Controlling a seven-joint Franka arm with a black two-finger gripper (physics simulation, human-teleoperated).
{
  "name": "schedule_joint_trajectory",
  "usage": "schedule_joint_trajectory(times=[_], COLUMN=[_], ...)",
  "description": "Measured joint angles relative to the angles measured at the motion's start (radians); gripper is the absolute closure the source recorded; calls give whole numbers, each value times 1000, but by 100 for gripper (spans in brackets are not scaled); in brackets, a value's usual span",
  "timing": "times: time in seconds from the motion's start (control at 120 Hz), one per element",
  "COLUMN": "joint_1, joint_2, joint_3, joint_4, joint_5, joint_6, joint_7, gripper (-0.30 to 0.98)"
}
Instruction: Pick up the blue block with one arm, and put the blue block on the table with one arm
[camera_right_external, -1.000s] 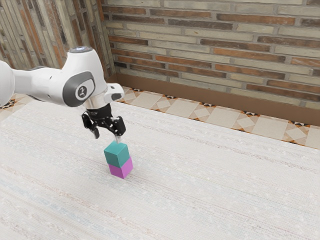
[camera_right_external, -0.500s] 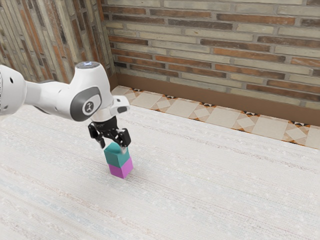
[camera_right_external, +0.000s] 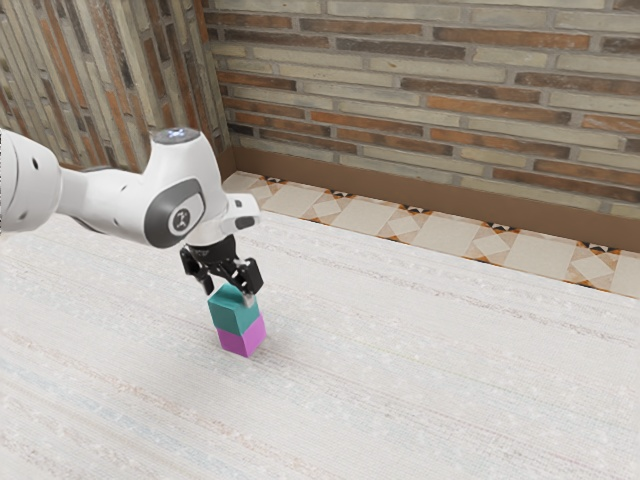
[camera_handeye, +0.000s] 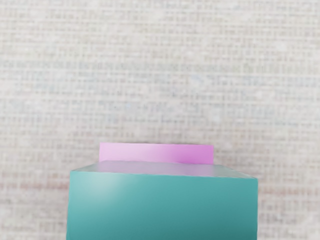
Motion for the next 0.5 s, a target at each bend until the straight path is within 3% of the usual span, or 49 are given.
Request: schedule_joint_trajectory(times=[0.325, 0.5], joint_1=[10, 10], joint_2=[49, 59], joint_3=[-1, -2], joint_4=[16, 28], joint_5=[0, -2], joint_6=[7, 9], joint_7=[36, 49], gripper=[4, 17])
